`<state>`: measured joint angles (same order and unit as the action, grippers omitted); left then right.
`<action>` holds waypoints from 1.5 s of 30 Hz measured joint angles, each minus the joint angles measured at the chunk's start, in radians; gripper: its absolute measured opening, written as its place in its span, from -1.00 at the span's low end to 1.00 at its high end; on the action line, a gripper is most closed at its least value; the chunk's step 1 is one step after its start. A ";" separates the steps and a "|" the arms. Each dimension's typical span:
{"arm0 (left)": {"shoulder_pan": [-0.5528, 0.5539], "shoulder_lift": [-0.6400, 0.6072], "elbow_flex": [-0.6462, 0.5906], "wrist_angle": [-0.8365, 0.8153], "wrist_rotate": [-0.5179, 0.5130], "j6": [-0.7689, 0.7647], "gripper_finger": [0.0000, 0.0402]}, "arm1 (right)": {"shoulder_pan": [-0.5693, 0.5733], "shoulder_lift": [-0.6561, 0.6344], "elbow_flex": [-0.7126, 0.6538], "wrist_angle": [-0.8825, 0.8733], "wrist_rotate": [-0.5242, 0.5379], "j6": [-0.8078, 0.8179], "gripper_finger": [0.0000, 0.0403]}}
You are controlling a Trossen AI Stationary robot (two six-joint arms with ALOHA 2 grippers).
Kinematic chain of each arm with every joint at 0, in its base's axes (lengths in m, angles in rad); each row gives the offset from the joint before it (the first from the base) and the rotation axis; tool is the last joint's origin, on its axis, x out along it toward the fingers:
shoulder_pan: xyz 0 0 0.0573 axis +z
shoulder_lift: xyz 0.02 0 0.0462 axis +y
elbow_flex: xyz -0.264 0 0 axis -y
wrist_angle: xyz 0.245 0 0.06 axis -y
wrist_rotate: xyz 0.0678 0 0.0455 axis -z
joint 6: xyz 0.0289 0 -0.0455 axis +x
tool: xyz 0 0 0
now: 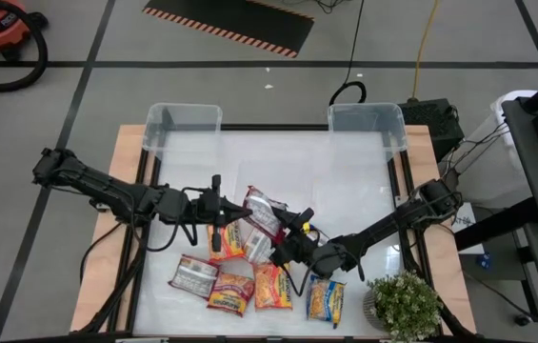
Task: Sort Maruchan noodles
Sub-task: Put the left red noodle pack into the top right transparent bin
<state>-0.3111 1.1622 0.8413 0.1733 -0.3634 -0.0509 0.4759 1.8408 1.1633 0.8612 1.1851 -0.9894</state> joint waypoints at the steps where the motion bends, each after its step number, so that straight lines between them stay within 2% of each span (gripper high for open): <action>1: 0.000 0.000 0.000 0.000 0.000 0.004 -0.97 | 0.000 0.000 0.000 0.000 0.000 0.004 0.07; 14: 0.000 -0.001 0.000 -0.014 -0.001 0.030 -0.97 | 0.000 0.001 0.000 -0.011 -0.009 0.050 0.06; 26: 0.000 -0.002 0.000 -0.022 -0.001 0.061 -0.96 | 0.000 0.001 0.000 -0.033 -0.058 0.125 -0.06; 29: 0.000 -0.002 0.000 -0.022 -0.002 0.072 -0.84 | 0.000 0.001 0.000 -0.033 -0.061 0.125 -0.06; 38: -0.020 -0.037 0.000 -0.052 -0.030 0.090 -0.29 | 0.000 0.001 0.000 -0.049 -0.063 0.133 -0.09; 41: -0.030 -0.086 -0.002 -0.116 -0.040 0.073 -0.20 | 0.002 -0.010 0.000 -0.065 -0.015 0.113 -0.10; 45: -0.039 -0.189 -0.001 -0.221 -0.053 0.034 -0.17 | 0.005 -0.047 0.000 -0.141 0.050 0.123 -0.09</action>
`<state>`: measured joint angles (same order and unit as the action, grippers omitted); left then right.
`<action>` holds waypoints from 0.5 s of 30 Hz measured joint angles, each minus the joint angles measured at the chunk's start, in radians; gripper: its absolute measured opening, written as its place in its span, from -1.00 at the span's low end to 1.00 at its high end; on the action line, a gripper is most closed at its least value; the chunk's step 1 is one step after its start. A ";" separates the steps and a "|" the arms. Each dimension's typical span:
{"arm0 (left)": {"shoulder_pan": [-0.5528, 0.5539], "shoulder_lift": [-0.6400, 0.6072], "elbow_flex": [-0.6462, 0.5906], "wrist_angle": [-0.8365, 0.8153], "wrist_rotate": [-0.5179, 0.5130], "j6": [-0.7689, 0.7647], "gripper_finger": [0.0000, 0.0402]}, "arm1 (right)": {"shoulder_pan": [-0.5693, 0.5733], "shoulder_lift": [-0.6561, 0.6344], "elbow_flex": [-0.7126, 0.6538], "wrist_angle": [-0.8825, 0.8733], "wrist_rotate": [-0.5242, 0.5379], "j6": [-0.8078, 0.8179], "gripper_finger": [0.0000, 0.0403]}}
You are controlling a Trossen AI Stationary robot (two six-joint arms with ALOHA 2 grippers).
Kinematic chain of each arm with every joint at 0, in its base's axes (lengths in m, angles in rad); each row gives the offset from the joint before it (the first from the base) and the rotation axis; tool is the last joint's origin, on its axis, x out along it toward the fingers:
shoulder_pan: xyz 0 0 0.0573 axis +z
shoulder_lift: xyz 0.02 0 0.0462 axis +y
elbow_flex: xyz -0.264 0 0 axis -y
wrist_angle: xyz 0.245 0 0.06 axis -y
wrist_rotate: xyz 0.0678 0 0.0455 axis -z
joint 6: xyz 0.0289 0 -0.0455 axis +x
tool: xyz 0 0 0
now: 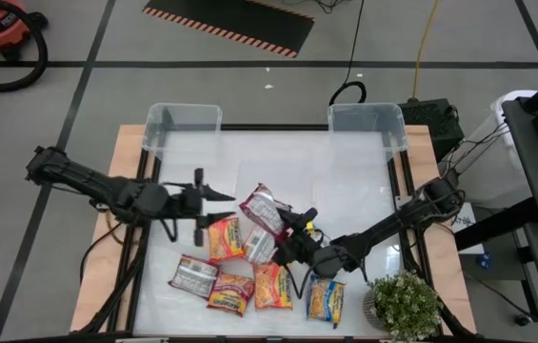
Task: Sort Maruchan noodles
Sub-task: Put the left red noodle pack into the top right transparent bin
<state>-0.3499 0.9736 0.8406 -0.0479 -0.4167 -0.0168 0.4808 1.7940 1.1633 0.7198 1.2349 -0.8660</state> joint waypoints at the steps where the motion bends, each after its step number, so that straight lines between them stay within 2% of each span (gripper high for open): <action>1: -0.002 -0.023 0.000 -0.035 -0.003 -0.014 -0.16 | 0.000 -0.011 0.000 -0.027 0.011 0.013 -0.09; 5: -0.005 -0.087 0.000 -0.170 -0.017 -0.061 -0.16 | -0.002 -0.060 0.000 -0.155 0.052 0.066 -0.10; 9: -0.002 -0.088 0.000 -0.285 -0.061 -0.075 -0.16 | -0.030 -0.139 -0.001 -0.332 0.073 0.136 -0.09; 15: 0.047 -0.059 0.000 -0.288 -0.091 -0.060 -0.16 | -0.150 -0.318 -0.028 -0.406 0.067 0.165 -0.09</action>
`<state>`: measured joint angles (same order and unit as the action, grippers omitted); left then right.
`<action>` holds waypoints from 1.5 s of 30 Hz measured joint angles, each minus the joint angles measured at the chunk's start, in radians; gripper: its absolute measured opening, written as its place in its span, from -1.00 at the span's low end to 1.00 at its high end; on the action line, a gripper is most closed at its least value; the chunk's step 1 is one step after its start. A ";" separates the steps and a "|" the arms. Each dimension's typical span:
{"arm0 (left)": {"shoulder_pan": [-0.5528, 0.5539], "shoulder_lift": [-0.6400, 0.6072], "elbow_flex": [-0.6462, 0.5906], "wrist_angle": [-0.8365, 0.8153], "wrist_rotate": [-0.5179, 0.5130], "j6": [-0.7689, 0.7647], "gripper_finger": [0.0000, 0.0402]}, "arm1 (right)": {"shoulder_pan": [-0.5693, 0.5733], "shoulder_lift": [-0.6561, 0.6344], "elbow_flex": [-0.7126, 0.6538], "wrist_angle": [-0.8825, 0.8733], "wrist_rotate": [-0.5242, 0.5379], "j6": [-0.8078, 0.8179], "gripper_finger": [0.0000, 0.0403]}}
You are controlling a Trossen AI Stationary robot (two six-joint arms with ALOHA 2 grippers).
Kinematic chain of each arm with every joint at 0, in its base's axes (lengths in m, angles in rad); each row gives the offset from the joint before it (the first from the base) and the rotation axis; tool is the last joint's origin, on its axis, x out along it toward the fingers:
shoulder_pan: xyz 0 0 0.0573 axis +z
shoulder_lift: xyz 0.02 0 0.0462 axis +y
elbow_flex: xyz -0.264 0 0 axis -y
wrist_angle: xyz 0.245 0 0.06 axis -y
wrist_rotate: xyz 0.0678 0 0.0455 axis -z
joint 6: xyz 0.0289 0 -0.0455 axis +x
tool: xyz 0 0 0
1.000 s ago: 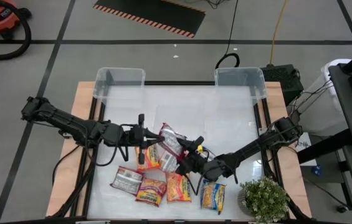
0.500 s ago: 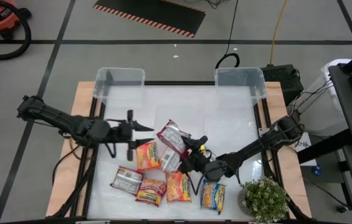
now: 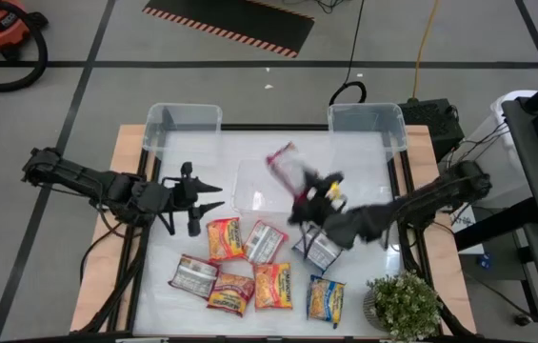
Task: Sort Maruchan noodles
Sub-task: Put the left red noodle pack into the top right transparent bin
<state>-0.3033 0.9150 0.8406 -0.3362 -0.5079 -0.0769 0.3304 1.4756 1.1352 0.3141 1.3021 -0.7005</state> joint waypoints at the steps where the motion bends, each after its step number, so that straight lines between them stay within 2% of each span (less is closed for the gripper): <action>1: 0.014 0.001 0.000 0.000 0.000 0.000 -0.16 | -0.029 -0.034 -0.009 -0.002 -0.008 0.001 -0.09; 4: 0.046 0.002 0.000 -0.028 -0.001 -0.006 -0.16 | -0.115 -0.137 -0.036 -0.006 -0.051 0.030 -0.09; 9: 0.074 0.002 0.000 -0.059 -0.001 -0.011 -0.16 | -0.257 -0.268 -0.084 -0.005 -0.044 0.091 -0.09; 15: 0.081 0.002 0.000 -0.059 0.000 0.004 -0.16 | -0.406 -0.343 -0.132 -0.020 -0.055 0.113 -0.09; 17: 0.080 0.002 0.000 -0.059 0.000 0.009 -0.16 | -0.441 -0.354 -0.134 -0.063 -0.092 0.152 -0.09; 20: 0.080 0.002 0.000 -0.062 0.012 0.015 -0.16 | -0.487 -0.363 -0.134 -0.149 -0.194 0.272 -0.09; 23: 0.080 0.002 0.000 -0.080 0.017 0.009 -0.16 | -0.537 -0.374 -0.135 -0.237 -0.350 0.433 -0.09; 30: 0.081 0.002 0.000 -0.134 0.018 0.015 -0.16 | -0.719 -0.382 -0.059 -0.525 -0.632 0.738 -0.09; 39: 0.124 0.002 0.000 -0.101 0.018 0.072 -0.16 | -0.953 -0.366 -0.033 -0.759 -0.836 0.851 -0.09; 43: 0.146 0.001 0.000 -0.069 0.018 0.085 -0.16 | -1.010 -0.314 -0.033 -0.838 -0.929 0.902 -0.09; 45: 0.157 0.001 0.000 -0.062 0.018 0.101 -0.16 | -1.015 -0.282 -0.033 -0.855 -0.943 0.910 -0.09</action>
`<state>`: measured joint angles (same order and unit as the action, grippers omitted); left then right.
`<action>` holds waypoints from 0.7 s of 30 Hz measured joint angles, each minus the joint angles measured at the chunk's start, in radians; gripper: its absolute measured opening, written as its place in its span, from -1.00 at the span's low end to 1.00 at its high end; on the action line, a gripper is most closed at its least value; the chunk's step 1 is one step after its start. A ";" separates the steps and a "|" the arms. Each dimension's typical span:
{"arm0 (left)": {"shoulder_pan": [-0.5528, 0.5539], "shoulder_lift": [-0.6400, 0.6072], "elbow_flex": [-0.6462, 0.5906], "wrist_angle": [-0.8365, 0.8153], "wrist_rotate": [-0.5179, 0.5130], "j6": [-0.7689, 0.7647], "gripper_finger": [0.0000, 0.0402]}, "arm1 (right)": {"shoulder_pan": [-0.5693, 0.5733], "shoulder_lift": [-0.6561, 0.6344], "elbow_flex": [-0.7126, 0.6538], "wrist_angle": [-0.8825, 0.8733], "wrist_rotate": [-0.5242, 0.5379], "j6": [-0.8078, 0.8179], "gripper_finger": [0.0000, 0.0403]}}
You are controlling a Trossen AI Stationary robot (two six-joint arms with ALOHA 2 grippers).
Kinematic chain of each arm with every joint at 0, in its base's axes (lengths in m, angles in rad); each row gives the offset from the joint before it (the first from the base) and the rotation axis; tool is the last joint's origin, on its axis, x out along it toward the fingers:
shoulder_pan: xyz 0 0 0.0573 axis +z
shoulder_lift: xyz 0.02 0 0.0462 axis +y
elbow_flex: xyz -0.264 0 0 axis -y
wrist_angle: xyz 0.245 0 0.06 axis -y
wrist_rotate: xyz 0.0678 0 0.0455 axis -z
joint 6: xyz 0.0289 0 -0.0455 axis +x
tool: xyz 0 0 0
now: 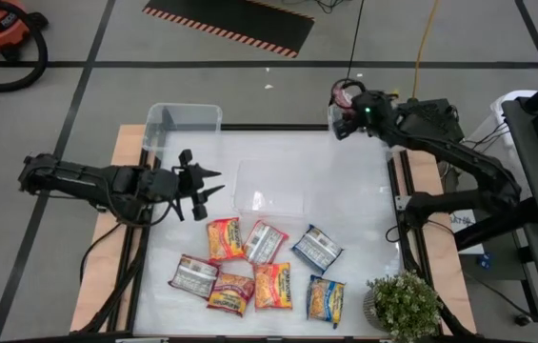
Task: Sort Maruchan noodles
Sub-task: Put the left red noodle pack into the top right transparent bin
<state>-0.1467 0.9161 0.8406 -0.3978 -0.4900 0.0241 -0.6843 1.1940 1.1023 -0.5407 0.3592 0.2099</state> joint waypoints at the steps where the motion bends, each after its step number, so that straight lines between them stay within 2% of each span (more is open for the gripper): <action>1: 0.005 0.000 0.000 0.000 0.000 0.002 -0.16 | 0.000 0.017 0.000 -0.013 0.001 0.004 -0.09; 7: 0.027 0.000 0.000 -0.001 0.001 0.003 -0.16 | -0.005 0.096 0.000 -0.012 0.007 0.015 -0.06; 13: 0.031 0.000 0.000 -0.012 0.001 -0.002 -0.16 | -0.010 0.142 0.000 -0.010 0.129 0.099 0.03; 21: 0.031 0.000 0.000 -0.064 0.001 -0.046 -0.16 | -0.001 0.146 0.000 -0.009 0.168 0.155 0.15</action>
<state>-0.1162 0.9161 0.8406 -0.4617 -0.4889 -0.0223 -0.6849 1.3399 1.1019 -0.5499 0.5274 0.3650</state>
